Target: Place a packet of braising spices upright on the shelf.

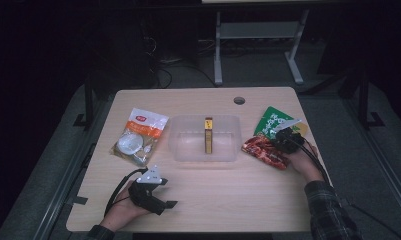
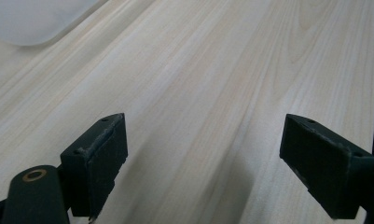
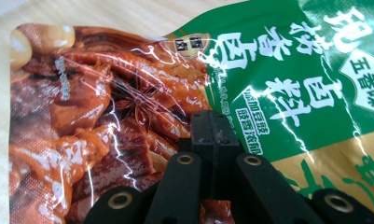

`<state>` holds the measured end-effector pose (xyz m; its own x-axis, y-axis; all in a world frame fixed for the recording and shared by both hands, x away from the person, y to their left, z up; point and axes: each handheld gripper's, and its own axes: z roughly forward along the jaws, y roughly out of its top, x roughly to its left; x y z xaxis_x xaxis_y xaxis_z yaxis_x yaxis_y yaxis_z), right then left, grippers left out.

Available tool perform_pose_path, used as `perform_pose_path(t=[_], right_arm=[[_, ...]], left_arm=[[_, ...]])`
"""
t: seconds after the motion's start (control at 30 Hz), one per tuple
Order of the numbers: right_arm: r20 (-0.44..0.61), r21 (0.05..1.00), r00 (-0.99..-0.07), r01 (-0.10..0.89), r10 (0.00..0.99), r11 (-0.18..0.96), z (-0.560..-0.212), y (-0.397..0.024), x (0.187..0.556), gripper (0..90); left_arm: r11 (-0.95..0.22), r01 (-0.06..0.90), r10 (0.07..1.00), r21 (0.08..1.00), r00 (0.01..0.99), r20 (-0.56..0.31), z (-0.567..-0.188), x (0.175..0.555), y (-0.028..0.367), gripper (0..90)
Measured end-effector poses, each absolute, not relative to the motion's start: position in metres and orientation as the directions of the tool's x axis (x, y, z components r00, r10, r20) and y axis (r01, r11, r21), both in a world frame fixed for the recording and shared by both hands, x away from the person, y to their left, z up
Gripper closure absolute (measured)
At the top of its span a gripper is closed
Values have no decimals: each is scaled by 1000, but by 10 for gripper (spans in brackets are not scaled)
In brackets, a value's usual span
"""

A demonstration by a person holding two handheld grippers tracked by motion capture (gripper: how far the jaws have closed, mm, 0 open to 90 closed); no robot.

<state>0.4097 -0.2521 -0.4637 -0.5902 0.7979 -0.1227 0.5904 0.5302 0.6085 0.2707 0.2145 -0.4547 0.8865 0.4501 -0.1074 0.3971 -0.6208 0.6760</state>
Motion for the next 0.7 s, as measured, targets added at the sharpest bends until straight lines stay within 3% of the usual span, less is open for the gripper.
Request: perform_pose_path(t=[0.7], right_arm=[[-136,599,-712,494,689,629,-459,-243,361,900]], left_arm=[[-613,402,452,680,885,-117,-454,272,214,144]])
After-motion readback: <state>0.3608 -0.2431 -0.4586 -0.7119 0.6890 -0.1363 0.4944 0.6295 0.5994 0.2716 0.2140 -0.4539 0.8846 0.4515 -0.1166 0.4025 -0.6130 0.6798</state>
